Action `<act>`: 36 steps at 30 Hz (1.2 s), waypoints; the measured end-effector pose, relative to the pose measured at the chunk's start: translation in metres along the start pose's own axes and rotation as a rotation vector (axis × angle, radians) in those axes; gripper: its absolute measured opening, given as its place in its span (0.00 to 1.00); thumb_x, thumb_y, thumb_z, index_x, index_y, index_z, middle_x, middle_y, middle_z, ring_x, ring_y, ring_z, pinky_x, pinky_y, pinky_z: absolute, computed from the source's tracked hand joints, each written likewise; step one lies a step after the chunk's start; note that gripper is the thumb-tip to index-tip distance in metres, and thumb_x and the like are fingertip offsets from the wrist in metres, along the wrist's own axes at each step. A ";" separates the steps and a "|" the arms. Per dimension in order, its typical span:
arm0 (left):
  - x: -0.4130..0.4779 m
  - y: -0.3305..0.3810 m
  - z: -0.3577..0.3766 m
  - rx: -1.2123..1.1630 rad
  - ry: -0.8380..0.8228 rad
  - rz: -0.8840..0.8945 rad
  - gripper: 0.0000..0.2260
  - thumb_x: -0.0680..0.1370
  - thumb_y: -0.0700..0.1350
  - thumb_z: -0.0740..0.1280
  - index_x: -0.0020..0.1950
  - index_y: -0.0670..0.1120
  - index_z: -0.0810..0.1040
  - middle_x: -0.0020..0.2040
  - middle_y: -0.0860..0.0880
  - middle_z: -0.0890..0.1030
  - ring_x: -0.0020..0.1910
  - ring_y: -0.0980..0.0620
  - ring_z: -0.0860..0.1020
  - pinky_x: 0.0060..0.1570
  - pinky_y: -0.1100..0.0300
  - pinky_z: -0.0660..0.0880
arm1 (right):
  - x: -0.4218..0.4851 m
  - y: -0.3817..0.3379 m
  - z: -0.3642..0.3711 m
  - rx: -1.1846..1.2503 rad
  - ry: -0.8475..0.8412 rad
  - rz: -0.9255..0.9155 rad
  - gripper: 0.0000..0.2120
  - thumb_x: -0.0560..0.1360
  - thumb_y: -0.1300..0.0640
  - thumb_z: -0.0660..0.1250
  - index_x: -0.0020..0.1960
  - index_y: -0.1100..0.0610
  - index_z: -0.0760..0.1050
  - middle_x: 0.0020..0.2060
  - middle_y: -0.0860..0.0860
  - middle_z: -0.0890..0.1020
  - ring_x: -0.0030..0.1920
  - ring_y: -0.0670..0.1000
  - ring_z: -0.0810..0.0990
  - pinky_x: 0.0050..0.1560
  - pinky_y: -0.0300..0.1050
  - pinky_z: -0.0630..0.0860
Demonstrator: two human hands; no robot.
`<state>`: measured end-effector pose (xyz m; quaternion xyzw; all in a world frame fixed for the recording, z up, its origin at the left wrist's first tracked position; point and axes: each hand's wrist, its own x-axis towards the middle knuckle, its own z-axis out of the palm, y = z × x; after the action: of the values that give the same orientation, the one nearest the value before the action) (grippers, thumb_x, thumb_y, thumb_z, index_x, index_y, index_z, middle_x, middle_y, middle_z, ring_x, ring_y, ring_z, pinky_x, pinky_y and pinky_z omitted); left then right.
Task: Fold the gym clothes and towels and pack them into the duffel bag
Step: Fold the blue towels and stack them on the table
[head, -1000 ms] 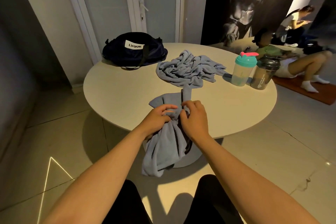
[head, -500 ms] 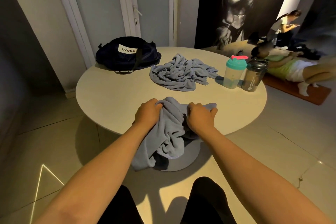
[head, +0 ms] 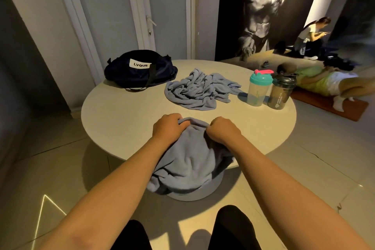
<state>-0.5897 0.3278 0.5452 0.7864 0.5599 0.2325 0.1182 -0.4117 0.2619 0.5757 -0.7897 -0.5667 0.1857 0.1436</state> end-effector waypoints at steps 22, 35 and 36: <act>0.039 -0.044 0.051 0.305 -0.238 -0.179 0.25 0.84 0.60 0.54 0.79 0.53 0.62 0.79 0.45 0.61 0.76 0.42 0.60 0.74 0.46 0.60 | 0.091 -0.014 0.094 -0.121 0.085 -0.239 0.18 0.84 0.45 0.52 0.71 0.47 0.68 0.67 0.52 0.68 0.72 0.56 0.61 0.72 0.70 0.46; 0.041 -0.022 0.054 0.070 -0.592 0.416 0.27 0.81 0.55 0.65 0.79 0.61 0.62 0.83 0.55 0.48 0.80 0.53 0.44 0.78 0.48 0.43 | 0.052 0.027 0.055 -0.048 0.325 -0.224 0.13 0.83 0.52 0.54 0.52 0.53 0.76 0.45 0.51 0.75 0.47 0.58 0.74 0.49 0.51 0.64; 0.037 -0.019 0.057 -0.039 -0.540 0.441 0.24 0.80 0.55 0.67 0.76 0.60 0.69 0.82 0.55 0.54 0.79 0.55 0.49 0.77 0.51 0.48 | 0.049 0.033 0.057 -0.049 0.270 -0.198 0.12 0.82 0.53 0.55 0.55 0.53 0.77 0.48 0.52 0.75 0.52 0.58 0.75 0.51 0.52 0.65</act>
<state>-0.5676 0.3731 0.4961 0.9193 0.3204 0.0464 0.2239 -0.3956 0.2992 0.5041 -0.7512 -0.6216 0.0487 0.2167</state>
